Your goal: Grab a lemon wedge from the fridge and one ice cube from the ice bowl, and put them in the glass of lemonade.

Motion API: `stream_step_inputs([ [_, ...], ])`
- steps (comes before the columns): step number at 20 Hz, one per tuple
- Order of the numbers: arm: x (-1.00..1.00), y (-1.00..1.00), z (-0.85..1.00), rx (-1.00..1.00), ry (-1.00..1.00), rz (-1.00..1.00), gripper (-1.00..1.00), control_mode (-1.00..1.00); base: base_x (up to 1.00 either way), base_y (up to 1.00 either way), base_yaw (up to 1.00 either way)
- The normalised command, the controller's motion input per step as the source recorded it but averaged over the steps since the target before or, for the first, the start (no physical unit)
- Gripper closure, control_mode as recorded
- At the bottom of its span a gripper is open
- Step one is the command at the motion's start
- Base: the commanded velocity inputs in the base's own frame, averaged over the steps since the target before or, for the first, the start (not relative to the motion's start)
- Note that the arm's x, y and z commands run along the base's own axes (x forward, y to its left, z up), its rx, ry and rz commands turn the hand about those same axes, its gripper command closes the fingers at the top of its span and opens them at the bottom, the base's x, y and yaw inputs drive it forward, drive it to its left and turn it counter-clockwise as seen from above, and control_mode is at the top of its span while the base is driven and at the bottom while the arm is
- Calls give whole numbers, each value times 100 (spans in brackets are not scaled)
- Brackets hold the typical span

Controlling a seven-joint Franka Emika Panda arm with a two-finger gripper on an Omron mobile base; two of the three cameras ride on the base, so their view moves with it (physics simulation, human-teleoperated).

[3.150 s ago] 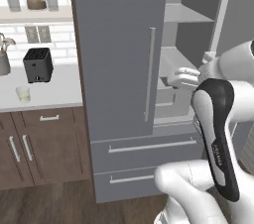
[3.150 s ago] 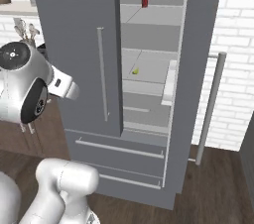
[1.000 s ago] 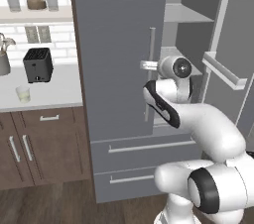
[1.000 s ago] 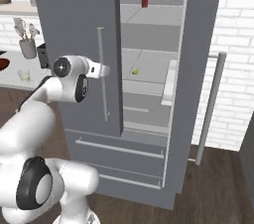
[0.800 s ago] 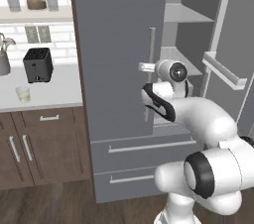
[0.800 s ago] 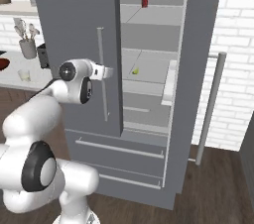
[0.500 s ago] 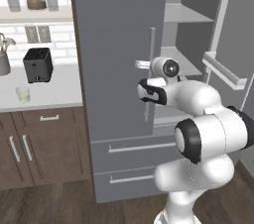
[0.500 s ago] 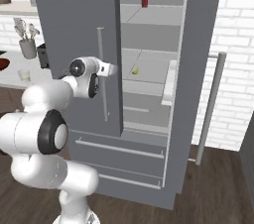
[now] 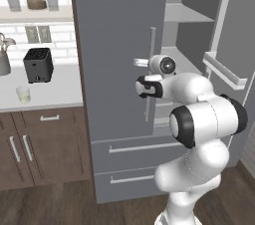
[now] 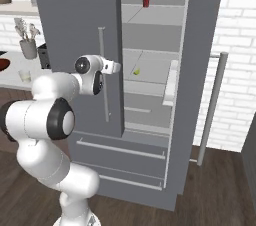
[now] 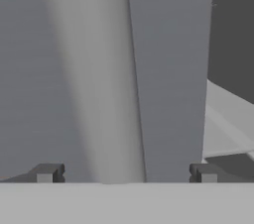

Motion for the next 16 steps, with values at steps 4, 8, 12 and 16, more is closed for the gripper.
stream_step_inputs([
  [4,96,3,-22,0,3,0,100,-100,0,0,0],
  [8,32,8,-2,0,0,-2,100,-100,0,0,0],
  [12,5,5,-9,0,2,-1,100,-100,0,0,0],
  [16,-56,13,-3,1,9,0,100,-100,0,0,0],
])
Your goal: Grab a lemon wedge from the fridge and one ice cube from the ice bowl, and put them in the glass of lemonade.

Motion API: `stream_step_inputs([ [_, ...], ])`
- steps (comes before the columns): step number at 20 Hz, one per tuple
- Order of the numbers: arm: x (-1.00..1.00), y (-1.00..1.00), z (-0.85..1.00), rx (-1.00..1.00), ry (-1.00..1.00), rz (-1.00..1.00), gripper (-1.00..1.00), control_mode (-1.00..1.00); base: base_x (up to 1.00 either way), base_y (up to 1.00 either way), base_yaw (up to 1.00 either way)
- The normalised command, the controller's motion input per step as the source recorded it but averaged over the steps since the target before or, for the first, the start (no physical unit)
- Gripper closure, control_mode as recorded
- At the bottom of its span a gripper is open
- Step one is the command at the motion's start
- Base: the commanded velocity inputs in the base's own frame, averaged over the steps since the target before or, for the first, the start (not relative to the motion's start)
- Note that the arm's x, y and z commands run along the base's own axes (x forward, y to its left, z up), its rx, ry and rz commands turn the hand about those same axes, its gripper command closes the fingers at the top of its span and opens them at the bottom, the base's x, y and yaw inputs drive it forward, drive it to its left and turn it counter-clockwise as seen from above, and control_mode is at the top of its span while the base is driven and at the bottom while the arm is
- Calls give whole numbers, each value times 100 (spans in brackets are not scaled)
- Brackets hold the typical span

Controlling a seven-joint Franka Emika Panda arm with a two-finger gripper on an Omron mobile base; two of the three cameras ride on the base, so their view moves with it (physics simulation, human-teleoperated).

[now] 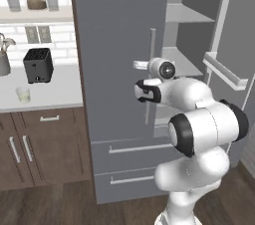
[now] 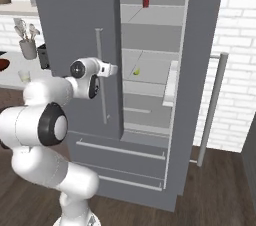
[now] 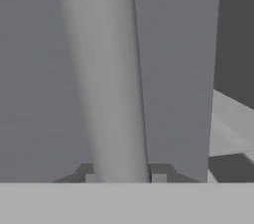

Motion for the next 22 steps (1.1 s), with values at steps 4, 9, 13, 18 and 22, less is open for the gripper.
stream_step_inputs([
  [4,-100,8,0,5,4,0,100,-100,0,0,0],
  [9,-100,7,0,11,8,0,100,-100,0,0,0],
  [13,-100,16,2,33,21,0,100,-100,0,0,0],
  [18,-83,17,1,9,23,7,100,-100,0,0,0],
  [22,-62,50,0,0,23,20,-100,-100,0,0,0],
])
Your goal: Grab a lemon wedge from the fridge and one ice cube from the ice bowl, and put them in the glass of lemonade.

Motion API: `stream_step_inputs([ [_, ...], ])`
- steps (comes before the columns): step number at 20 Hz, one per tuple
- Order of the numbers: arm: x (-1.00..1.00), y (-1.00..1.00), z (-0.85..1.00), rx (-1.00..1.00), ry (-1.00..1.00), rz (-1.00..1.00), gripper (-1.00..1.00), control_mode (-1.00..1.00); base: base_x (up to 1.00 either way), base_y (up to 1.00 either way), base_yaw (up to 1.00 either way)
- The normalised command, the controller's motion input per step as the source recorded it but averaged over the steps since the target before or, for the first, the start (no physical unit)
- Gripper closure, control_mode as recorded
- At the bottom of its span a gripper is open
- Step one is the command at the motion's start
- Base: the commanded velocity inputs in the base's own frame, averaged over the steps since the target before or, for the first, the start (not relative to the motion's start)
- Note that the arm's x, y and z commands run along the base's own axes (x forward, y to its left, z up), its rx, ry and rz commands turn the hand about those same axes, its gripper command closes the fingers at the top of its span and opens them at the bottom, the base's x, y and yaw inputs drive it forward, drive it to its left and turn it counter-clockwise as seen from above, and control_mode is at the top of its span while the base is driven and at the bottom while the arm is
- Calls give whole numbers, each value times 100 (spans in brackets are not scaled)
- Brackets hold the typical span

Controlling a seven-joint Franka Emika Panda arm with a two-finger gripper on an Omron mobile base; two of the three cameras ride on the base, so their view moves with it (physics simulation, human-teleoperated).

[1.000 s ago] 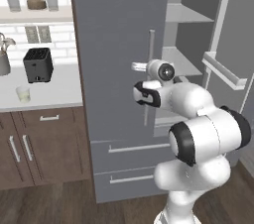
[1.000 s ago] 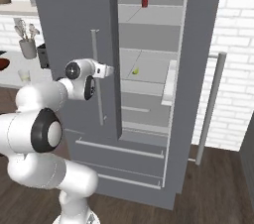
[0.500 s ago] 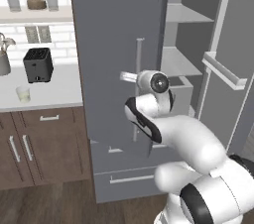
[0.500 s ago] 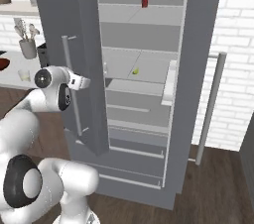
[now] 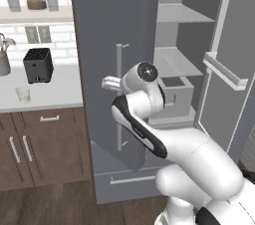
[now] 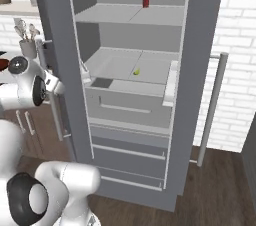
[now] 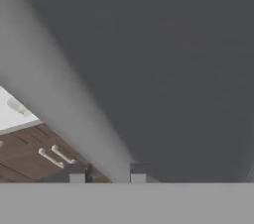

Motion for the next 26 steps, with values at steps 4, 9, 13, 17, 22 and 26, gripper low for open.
stream_step_inputs([
  [4,-59,97,1,-6,11,11,-100,-100,0,0,0],
  [9,-70,44,23,-7,-13,3,-100,-100,0,0,0],
  [13,-53,-5,57,0,-29,-3,-100,-100,0,0,0],
  [17,-33,-30,80,10,-17,0,-100,-100,0,0,0],
  [22,-44,-40,67,24,-22,0,-100,-100,0,0,0],
  [26,-50,-55,60,32,-24,0,-100,-100,0,0,0],
])
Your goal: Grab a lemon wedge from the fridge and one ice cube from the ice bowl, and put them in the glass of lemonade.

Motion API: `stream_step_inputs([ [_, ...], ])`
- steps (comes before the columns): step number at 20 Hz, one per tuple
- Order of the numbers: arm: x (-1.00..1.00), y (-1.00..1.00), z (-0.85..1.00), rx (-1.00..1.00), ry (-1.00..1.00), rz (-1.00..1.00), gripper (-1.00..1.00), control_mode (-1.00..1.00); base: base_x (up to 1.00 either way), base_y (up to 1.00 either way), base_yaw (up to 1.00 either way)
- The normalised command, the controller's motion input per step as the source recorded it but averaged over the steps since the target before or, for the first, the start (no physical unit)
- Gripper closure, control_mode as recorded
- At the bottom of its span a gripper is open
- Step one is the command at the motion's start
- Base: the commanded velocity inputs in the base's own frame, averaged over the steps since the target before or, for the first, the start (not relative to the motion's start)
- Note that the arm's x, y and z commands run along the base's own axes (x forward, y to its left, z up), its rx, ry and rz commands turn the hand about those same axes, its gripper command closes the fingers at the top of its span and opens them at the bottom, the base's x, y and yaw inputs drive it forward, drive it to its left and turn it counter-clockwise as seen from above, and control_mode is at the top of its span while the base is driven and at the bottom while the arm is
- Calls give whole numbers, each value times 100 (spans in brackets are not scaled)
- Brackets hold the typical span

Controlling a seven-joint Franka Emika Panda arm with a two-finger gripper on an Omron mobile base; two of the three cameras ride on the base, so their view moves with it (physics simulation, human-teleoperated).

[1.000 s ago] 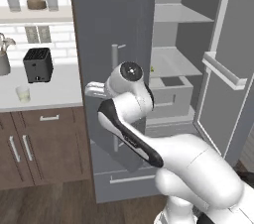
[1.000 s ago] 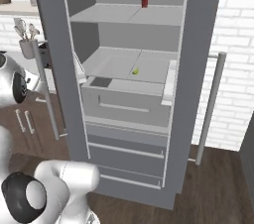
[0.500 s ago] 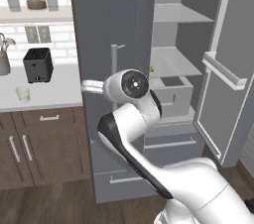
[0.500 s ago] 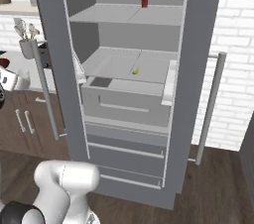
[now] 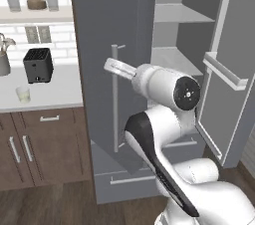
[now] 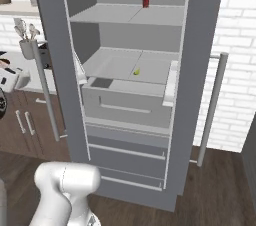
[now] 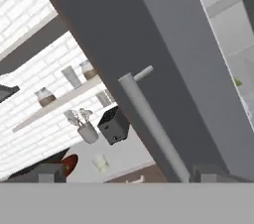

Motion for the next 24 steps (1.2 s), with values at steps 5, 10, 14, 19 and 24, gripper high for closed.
stream_step_inputs([
  [5,-37,-67,20,49,-15,0,-100,-100,0,0,0],
  [10,-9,-63,43,51,-3,-2,-100,-100,0,0,0],
  [14,-6,-79,47,48,0,-4,-100,-100,0,0,0],
  [19,0,-88,28,41,2,-6,-100,-100,0,0,0],
  [24,0,-69,1,31,17,-3,-100,-100,0,0,0],
])
